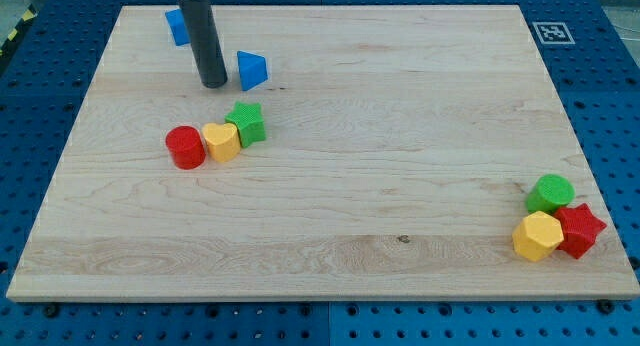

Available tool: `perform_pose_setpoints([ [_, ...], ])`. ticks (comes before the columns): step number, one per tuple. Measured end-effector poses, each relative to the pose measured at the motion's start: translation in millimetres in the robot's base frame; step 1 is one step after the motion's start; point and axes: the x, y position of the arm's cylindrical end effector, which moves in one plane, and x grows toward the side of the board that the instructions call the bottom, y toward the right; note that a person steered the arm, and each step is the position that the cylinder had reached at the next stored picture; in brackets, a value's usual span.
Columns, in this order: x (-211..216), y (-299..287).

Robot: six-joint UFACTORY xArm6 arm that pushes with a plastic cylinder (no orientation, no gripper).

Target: Move the blue triangle bottom right to the blue cube

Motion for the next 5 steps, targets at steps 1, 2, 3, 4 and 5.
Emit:
perform_pose_setpoints([
  [1, 7.7, 16.7],
  [2, 12.6, 44.1],
  [3, 12.1, 61.1],
  [4, -6.7, 65.5],
  [5, -13.6, 65.5],
])
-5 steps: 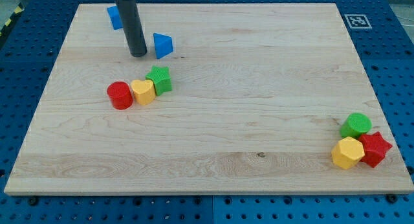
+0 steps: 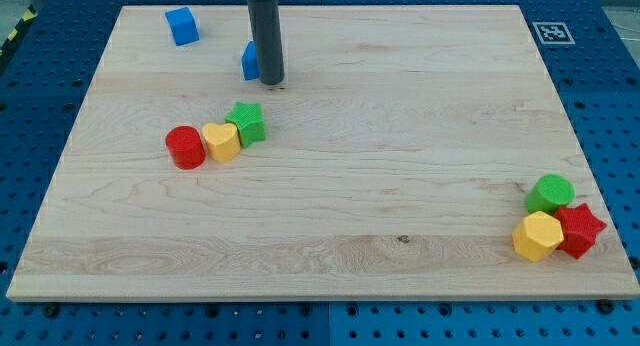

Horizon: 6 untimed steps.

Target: Move the blue triangle bottom right to the blue cube

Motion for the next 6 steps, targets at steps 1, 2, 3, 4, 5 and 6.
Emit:
perform_pose_setpoints([
  [1, -11.6, 0.0],
  [2, -23.7, -10.2],
  [3, -25.4, -28.0],
  [4, -25.8, -48.3],
  [5, -37.9, -73.0],
  [6, -46.3, -70.8],
])
